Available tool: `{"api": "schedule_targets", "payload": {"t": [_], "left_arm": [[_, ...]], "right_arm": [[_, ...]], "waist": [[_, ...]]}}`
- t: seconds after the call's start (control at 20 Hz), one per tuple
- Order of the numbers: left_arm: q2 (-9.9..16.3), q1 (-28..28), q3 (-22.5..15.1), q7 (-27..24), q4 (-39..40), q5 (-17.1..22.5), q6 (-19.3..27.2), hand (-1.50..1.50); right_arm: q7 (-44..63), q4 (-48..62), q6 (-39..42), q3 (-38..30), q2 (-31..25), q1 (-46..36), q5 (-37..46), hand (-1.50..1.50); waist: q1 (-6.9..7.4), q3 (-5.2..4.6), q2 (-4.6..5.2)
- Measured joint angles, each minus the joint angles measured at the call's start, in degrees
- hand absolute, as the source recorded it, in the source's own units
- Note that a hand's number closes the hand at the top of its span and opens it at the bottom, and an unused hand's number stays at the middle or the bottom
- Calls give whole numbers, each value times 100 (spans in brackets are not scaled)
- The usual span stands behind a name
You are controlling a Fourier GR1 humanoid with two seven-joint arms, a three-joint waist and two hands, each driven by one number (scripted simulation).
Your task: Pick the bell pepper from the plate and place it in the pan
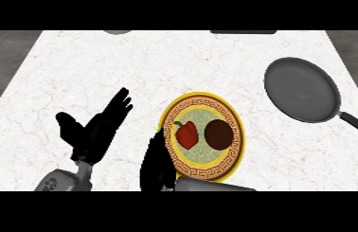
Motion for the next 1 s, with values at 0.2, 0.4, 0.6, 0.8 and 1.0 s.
{"api": "schedule_targets", "payload": {"t": [0.2,0.4,0.6,0.8,1.0], "left_arm": [[-40,118,106,-119,62,-97,-128,0],[-82,154,198,-125,100,-160,-236,0],[-179,152,261,-51,53,-238,-232,0],[-261,105,344,-58,152,-338,-330,0],[-269,200,443,115,-50,-349,-373,0]], "right_arm": [[253,86,-150,180,21,115,68,-150],[250,191,-167,262,15,68,401,-150],[155,314,-215,251,-32,21,787,-150],[-231,655,-432,78,-7,-78,1078,-150],[-545,895,-648,-38,-70,-5,1401,-150]], "waist": [[-2,1,7],[-26,3,8],[-50,3,7],[-56,3,12],[-58,4,8]]}}
